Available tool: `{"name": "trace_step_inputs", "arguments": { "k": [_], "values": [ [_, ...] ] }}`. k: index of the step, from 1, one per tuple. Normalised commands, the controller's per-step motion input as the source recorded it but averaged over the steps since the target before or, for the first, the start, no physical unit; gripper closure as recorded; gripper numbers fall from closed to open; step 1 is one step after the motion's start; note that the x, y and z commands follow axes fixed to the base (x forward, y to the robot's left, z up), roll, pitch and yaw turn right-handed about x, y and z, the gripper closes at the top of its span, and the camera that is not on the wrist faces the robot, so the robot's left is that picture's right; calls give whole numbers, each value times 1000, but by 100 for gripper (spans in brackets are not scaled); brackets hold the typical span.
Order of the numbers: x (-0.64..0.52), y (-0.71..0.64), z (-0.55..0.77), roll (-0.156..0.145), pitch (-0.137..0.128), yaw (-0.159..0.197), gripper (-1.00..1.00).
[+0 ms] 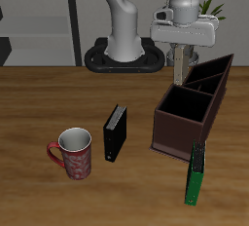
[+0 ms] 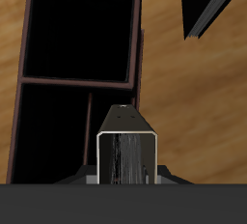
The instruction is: Place the yellow book into the left desk caddy's front compartment and place the green book into the left desk caddy's left compartment and place the black book into the left desk caddy's back compartment
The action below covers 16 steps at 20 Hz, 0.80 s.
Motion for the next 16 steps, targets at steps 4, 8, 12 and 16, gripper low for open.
{"name": "trace_step_inputs", "arguments": {
  "k": [4,8,12,16],
  "values": [
    [179,80,-114,9,17,-34,100],
    [9,67,-49,12,16,-22,100],
    [44,99,-76,21,13,-25,100],
    [22,44,-107,20,17,-14,100]
  ]
}}
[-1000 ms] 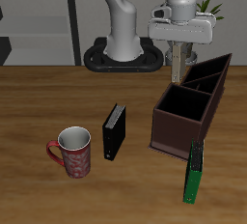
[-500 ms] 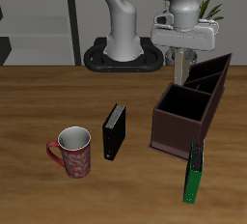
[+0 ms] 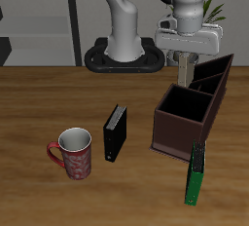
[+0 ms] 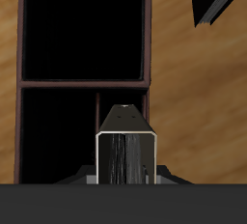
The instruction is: Place the yellow book into the left desk caddy's front compartment and place the green book into the left desk caddy's left compartment and place the black book into the left desk caddy's back compartment
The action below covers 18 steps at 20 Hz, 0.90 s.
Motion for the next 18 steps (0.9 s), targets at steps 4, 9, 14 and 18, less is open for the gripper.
{"name": "trace_step_inputs", "arguments": {
  "k": [4,9,14,18],
  "values": [
    [66,-24,-118,-12,18,-19,100],
    [53,-19,-125,-1,22,-12,100],
    [38,72,-156,15,32,-9,100],
    [45,74,-141,14,29,-15,100]
  ]
}}
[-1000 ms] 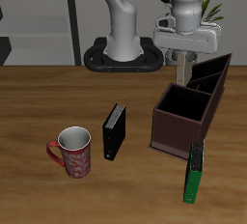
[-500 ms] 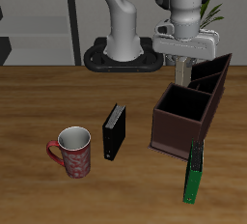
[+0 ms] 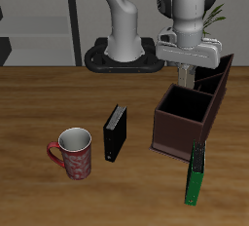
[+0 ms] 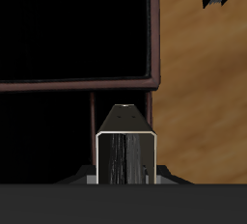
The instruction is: Place the yellow book into the left desk caddy's front compartment and place the green book into the left desk caddy's left compartment and place the black book into the left desk caddy's back compartment
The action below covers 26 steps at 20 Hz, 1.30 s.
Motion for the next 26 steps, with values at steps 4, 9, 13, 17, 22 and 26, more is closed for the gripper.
{"name": "trace_step_inputs", "arguments": {
  "k": [4,9,13,17,22,26],
  "values": [
    [36,42,-124,9,14,-2,100],
    [54,33,-113,3,16,6,100],
    [39,95,-181,43,67,13,100],
    [10,-18,39,-3,2,-8,-100],
    [43,-60,35,-7,-5,10,-100],
    [-32,12,141,12,-13,9,-100]
  ]
}}
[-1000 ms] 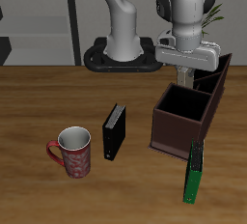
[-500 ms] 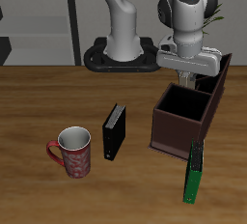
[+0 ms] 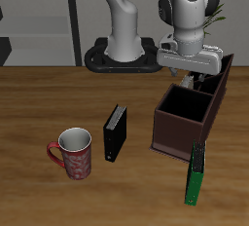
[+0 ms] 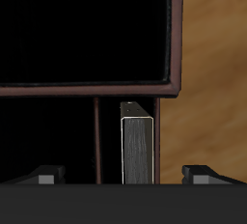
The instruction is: Place the yellow book into the left desk caddy's front compartment and place the green book into the left desk caddy's left compartment and place the black book into the left desk caddy's back compartment
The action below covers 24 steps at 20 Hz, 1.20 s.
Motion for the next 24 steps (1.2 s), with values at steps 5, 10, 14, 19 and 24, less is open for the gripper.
{"name": "trace_step_inputs", "arguments": {
  "k": [5,10,14,19,24],
  "values": [
    [-59,-27,256,-3,-42,37,-100],
    [-52,-127,411,-45,-66,75,-100],
    [81,-271,313,-78,-43,60,-100],
    [87,-246,277,-70,-38,57,-100],
    [261,-137,215,-60,-5,22,-100]
  ]
}}
